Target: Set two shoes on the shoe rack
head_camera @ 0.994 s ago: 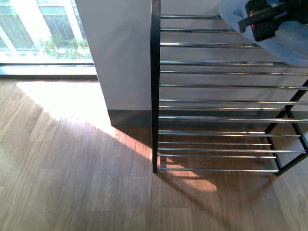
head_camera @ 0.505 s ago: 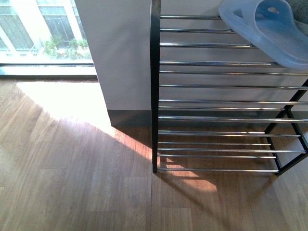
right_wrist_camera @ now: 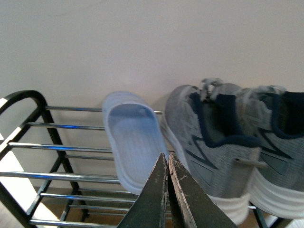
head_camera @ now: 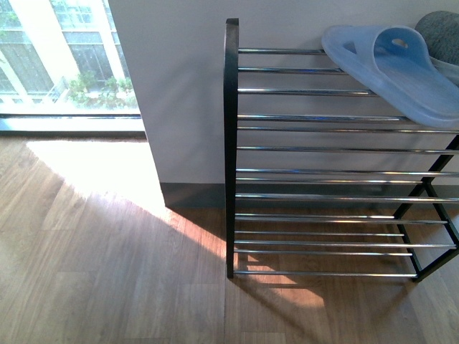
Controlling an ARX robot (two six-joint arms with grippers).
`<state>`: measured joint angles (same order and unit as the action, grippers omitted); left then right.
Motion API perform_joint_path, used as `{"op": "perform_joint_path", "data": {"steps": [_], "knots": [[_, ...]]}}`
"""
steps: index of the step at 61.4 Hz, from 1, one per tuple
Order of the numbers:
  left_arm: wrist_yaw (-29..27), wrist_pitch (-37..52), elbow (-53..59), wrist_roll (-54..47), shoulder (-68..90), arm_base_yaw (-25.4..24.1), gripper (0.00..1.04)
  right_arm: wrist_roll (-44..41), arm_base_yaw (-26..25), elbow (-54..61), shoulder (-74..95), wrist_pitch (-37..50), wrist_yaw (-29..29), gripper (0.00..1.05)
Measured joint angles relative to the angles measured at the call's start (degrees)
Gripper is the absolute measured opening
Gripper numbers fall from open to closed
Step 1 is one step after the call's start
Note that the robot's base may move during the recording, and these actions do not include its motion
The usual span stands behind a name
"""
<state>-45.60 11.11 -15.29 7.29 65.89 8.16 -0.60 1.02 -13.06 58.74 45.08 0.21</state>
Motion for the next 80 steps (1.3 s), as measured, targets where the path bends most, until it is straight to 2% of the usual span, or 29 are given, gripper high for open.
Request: {"op": "perform_joint_path", "data": {"steps": [17, 34, 42, 80], "knots": [[0.0, 0.0, 0.0, 0.0, 0.0, 0.0, 0.02, 0.0, -0.9, 5.6, -8.6, -3.0, -0.2, 0.01], [0.0, 0.0, 0.0, 0.0, 0.0, 0.0, 0.02, 0.0, -0.9, 9.9, -20.6, -10.6, -0.2, 0.01], [0.0, 0.0, 0.0, 0.0, 0.0, 0.0, 0.02, 0.0, -0.9, 11.9, -22.0, -9.5, -0.1, 0.01], [0.0, 0.0, 0.0, 0.0, 0.0, 0.0, 0.02, 0.0, -0.9, 12.0, -40.8, -27.1, -0.2, 0.01]]}}
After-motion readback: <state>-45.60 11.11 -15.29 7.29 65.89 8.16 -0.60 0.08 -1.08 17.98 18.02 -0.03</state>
